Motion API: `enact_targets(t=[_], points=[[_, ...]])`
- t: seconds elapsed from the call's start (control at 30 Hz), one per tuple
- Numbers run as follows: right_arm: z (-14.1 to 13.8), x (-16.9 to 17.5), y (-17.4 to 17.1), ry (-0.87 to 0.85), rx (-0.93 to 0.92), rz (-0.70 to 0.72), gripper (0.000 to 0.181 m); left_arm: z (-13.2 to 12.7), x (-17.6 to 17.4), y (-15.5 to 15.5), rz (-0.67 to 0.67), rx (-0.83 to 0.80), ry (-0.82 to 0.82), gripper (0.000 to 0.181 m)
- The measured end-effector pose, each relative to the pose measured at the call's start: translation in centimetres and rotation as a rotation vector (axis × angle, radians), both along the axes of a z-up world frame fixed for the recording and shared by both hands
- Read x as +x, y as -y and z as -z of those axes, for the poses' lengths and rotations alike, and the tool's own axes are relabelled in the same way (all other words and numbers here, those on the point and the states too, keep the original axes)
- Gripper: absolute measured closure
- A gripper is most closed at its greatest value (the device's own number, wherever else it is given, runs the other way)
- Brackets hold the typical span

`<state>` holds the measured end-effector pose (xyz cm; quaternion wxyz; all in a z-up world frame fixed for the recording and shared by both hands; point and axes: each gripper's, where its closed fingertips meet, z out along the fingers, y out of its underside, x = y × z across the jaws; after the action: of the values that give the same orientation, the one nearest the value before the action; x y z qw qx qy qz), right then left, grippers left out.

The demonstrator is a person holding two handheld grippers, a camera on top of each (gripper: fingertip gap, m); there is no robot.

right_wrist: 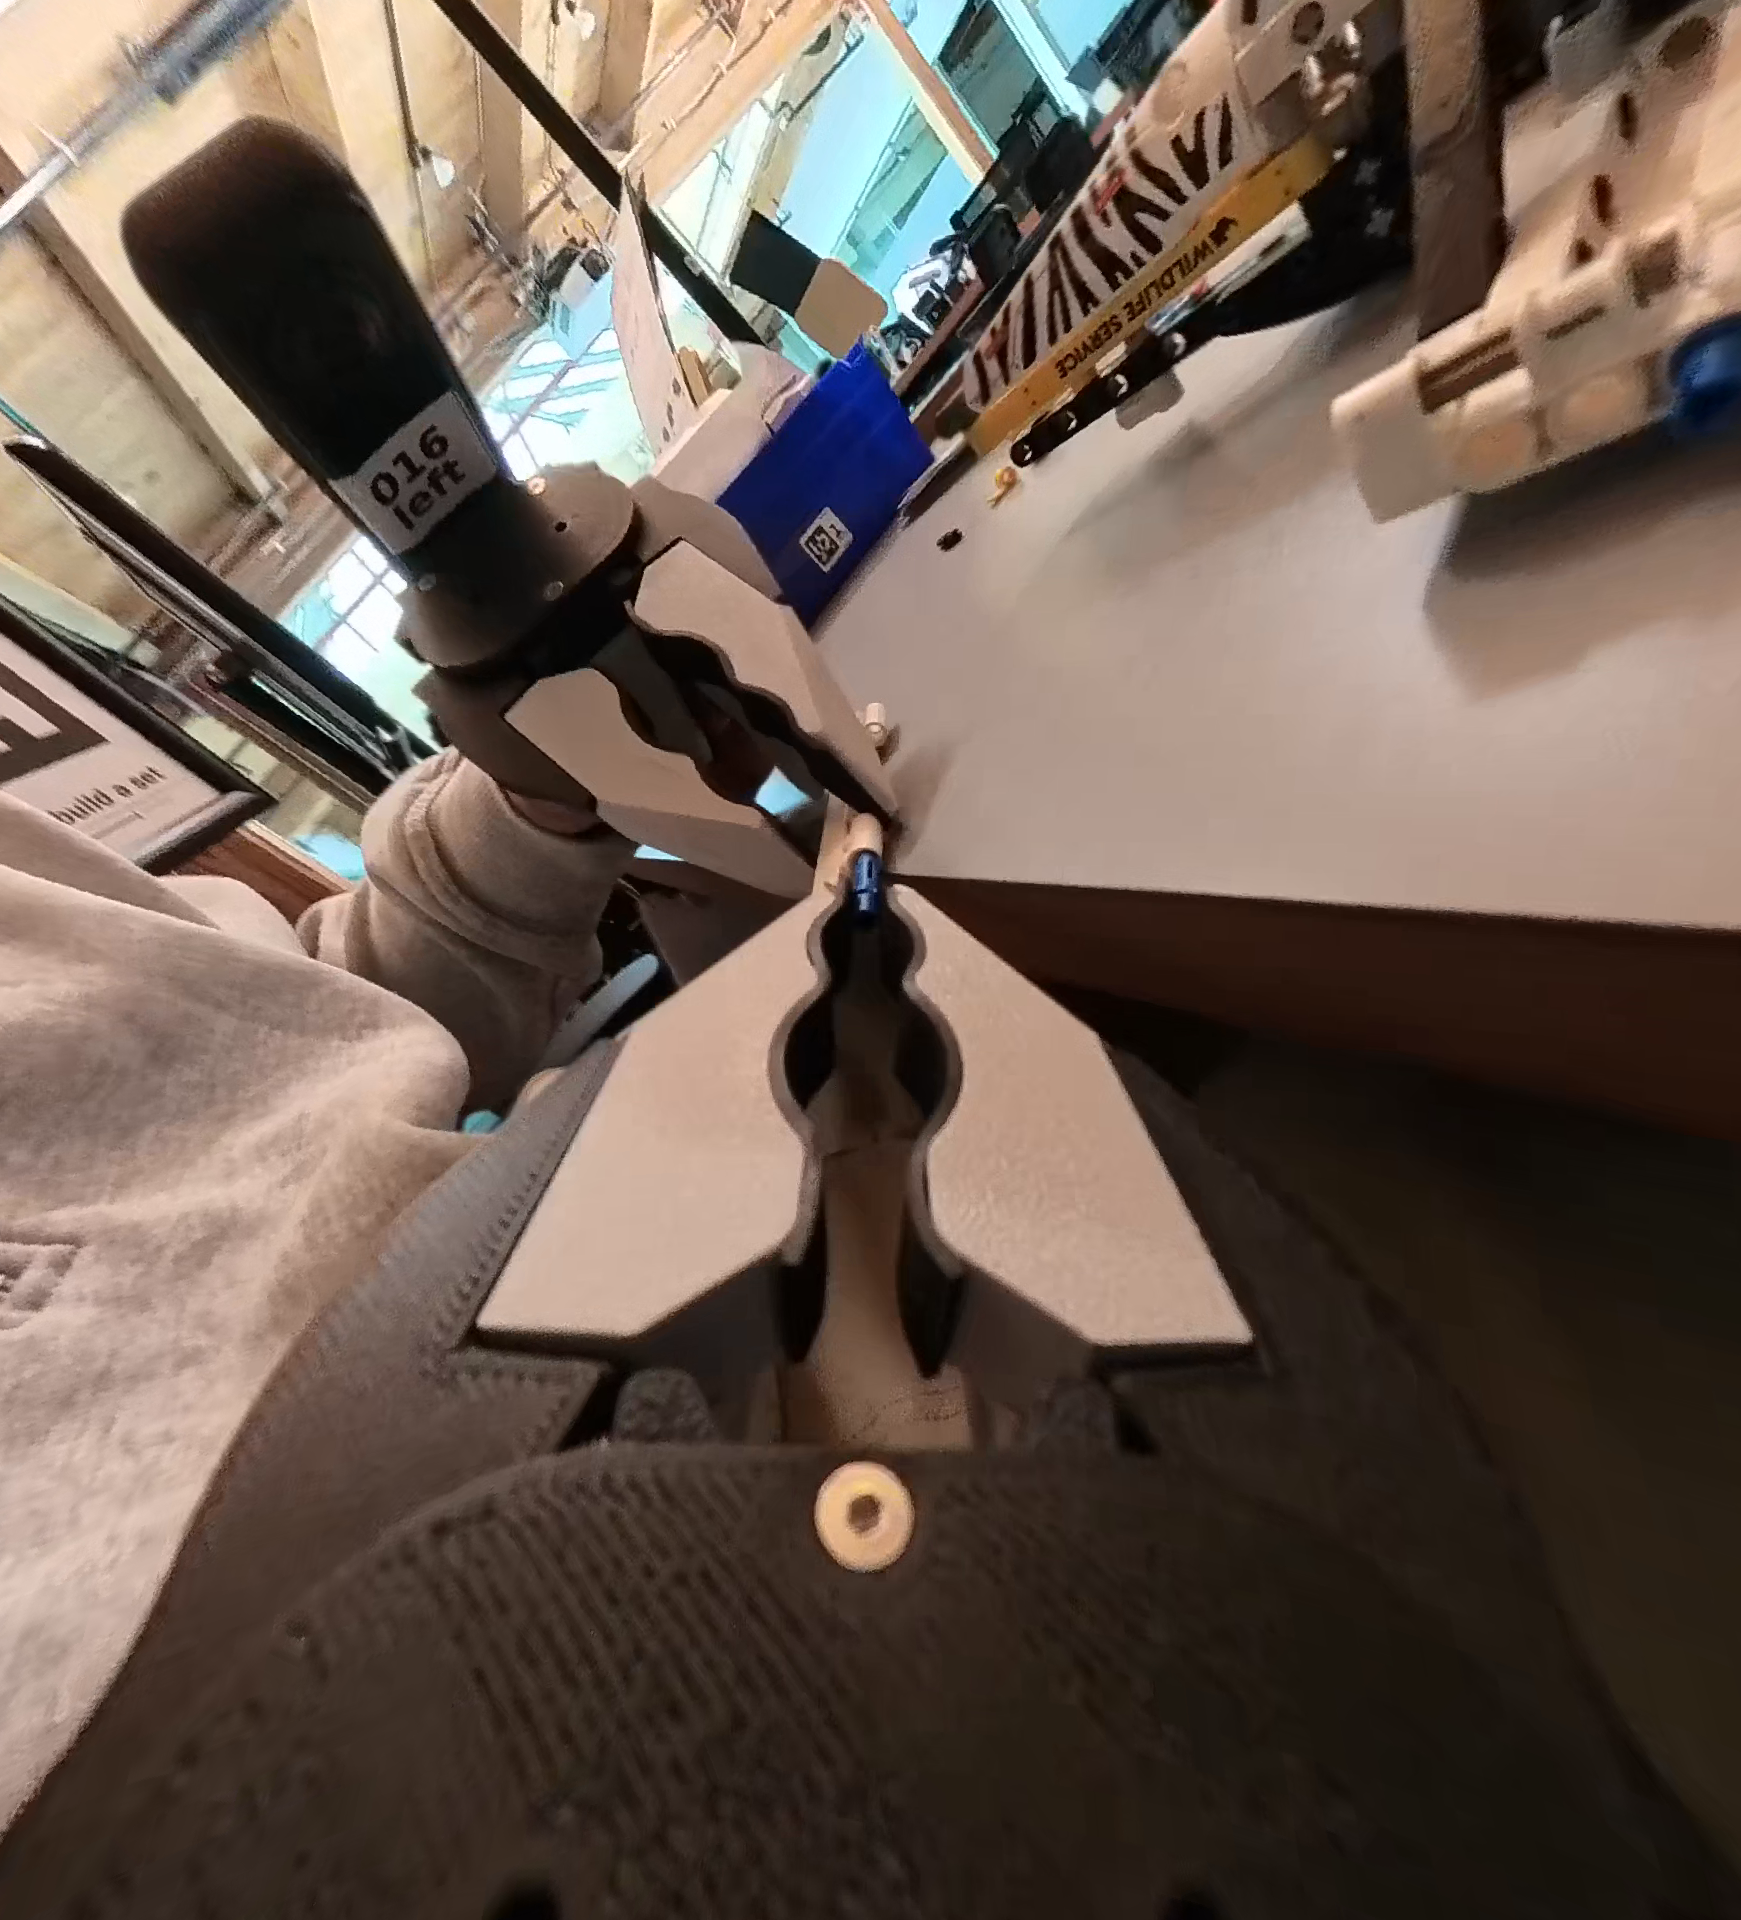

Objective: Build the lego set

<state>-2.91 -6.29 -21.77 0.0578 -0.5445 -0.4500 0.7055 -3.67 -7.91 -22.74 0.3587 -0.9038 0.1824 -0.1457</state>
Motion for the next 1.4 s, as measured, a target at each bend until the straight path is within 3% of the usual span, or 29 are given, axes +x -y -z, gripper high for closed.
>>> enact_targets(t=[0.53, 0.7, 1.23, 1.4], points=[[0.04, -0.16, -0.08, 0.03, -0.07, -0.02, 0.179, 0.03, -0.07, -0.07, -0.004, 0.003, -0.008, 0.168], [0.15, -0.04, -0.19, 0.074, -0.12, -0.096, 0.179, 0.14, -0.06, -0.26, 0.016, 0.018, -0.053, 0.168], [0.24, -0.11, -0.23, 0.059, 0.025, -0.08, 0.179, 0.15, -0.14, -0.44, 0.041, 0.023, -0.063, 0.168], [0.23, -0.13, -0.28, 0.085, -0.071, -0.116, 0.18, 0.15, -0.15, -0.41, 0.064, 0.028, -0.071, 0.168]])
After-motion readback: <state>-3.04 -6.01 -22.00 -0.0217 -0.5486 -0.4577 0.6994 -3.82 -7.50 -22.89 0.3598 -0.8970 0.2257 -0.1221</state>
